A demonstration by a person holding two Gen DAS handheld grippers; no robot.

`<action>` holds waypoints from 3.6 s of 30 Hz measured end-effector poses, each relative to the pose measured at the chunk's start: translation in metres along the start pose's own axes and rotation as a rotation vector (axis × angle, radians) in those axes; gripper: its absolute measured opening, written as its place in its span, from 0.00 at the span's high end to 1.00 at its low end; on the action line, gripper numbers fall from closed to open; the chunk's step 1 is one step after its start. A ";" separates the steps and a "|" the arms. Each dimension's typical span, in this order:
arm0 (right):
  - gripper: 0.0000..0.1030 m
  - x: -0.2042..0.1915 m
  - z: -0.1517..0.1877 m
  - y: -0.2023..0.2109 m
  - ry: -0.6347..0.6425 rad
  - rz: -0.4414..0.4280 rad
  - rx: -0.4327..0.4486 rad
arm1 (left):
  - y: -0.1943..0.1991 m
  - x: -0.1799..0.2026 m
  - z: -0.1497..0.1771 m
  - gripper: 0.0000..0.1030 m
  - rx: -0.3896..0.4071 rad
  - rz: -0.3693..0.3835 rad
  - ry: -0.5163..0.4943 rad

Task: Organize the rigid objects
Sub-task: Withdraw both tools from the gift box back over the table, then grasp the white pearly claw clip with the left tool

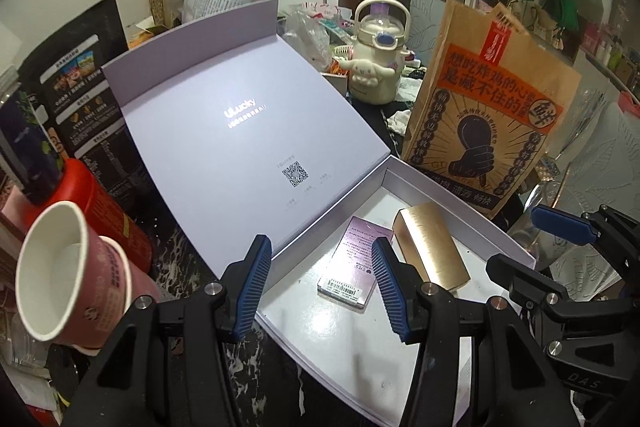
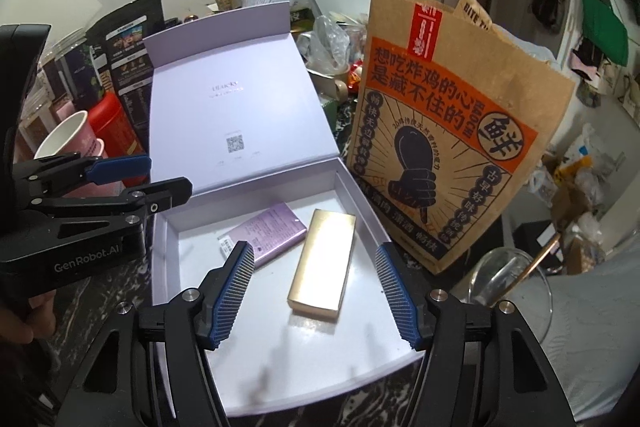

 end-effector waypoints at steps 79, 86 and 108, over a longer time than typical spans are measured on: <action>0.19 -0.120 0.152 0.149 -0.029 -0.061 0.130 | 0.177 -0.015 0.175 0.19 0.081 0.191 -0.092; 0.19 -0.114 0.179 0.142 -0.074 -0.088 0.092 | 0.163 -0.013 0.199 0.19 0.011 0.256 -0.053; 0.19 -0.122 0.235 0.110 -0.087 -0.125 -0.017 | 0.108 -0.012 0.259 0.19 -0.146 0.276 0.038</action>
Point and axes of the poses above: each gripper's, at about its wrist camera, not at the fingertips, and y roughly against the way its jaws point, x to its right, z to its underside, the point moved 4 cm from there along -y, roughly the way its jaws point, and after that the axes turned 8 degrees about y, right-handed, at the moved point
